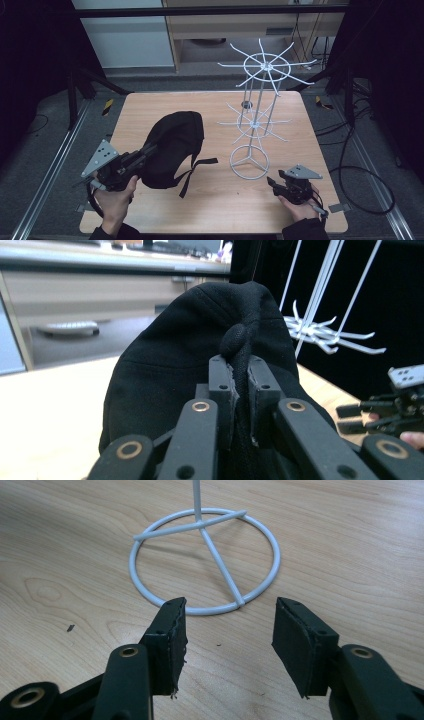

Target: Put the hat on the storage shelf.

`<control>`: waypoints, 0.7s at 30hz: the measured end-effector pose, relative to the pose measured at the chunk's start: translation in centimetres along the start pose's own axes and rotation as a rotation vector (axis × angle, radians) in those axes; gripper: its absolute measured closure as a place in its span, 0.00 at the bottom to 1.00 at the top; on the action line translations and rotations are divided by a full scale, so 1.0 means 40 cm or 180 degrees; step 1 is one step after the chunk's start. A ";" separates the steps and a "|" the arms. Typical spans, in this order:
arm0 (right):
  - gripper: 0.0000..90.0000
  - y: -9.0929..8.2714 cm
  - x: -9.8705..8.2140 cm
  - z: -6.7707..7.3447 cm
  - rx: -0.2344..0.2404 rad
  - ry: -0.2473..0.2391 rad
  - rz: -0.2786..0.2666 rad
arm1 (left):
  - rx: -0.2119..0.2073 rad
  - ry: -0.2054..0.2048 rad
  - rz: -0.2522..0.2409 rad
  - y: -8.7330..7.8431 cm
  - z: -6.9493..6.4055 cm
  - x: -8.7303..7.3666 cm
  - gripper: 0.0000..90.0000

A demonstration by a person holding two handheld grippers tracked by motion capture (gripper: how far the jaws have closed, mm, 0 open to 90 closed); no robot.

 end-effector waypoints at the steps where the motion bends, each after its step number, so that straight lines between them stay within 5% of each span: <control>1: 0.53 0.000 0.000 0.000 -0.0002 -0.0011 -0.0004 | -0.0020 -0.0003 -0.0037 -0.003 -0.002 0.007 0.92; 21: 0.53 0.002 -0.002 -0.004 -0.0033 -0.0020 0.0000 | -0.0419 0.0080 -0.0620 -0.047 -0.085 0.121 0.92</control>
Point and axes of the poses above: each handheld gripper's, and its own axes: y roughly forward along the jaws, x roughly out of its top, z roughly to its left, the point moved 3 cm from there along y, roughly forward along the jaws, and after that the axes turned 12 degrees about -y, right-handed, at the moved point
